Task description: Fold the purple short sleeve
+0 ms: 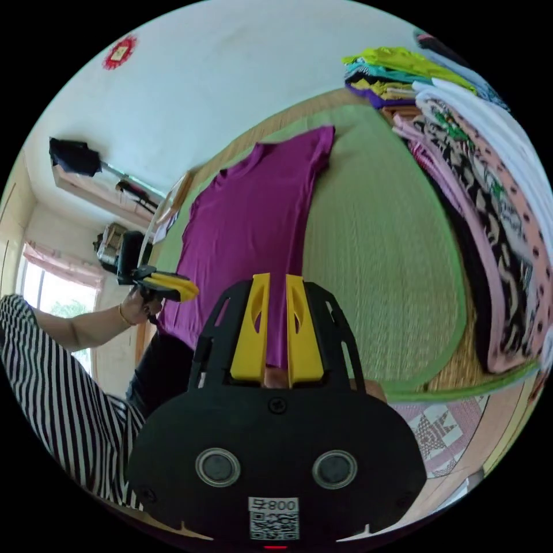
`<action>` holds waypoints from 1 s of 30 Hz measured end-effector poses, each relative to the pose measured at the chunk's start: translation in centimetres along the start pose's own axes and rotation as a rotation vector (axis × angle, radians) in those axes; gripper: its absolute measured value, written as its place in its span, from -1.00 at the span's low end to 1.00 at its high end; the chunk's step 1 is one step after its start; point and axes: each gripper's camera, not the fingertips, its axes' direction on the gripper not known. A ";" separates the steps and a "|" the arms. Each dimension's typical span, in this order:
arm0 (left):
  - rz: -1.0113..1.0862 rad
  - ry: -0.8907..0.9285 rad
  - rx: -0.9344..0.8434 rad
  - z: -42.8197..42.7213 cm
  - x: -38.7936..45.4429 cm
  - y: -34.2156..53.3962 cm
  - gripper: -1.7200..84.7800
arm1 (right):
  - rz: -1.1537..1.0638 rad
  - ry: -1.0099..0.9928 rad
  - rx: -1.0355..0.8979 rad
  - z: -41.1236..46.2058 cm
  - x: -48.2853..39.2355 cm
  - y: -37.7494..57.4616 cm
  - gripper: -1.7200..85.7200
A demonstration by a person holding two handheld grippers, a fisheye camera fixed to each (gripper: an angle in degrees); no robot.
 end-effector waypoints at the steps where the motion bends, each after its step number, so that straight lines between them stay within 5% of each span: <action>1: 0.021 -0.015 0.012 -0.2 -0.1 -2.1 -0.84 | 0.006 0.005 0.026 0.0 0.2 -0.8 -0.82; 17: 0.155 -0.312 0.130 3.0 1.6 -30.9 -0.72 | 0.144 0.204 0.207 8.3 3.0 -13.0 -0.76; 30: 0.237 -0.602 0.060 7.1 4.7 -38.7 -0.90 | 0.145 0.288 0.219 14.3 -0.2 -13.1 -0.88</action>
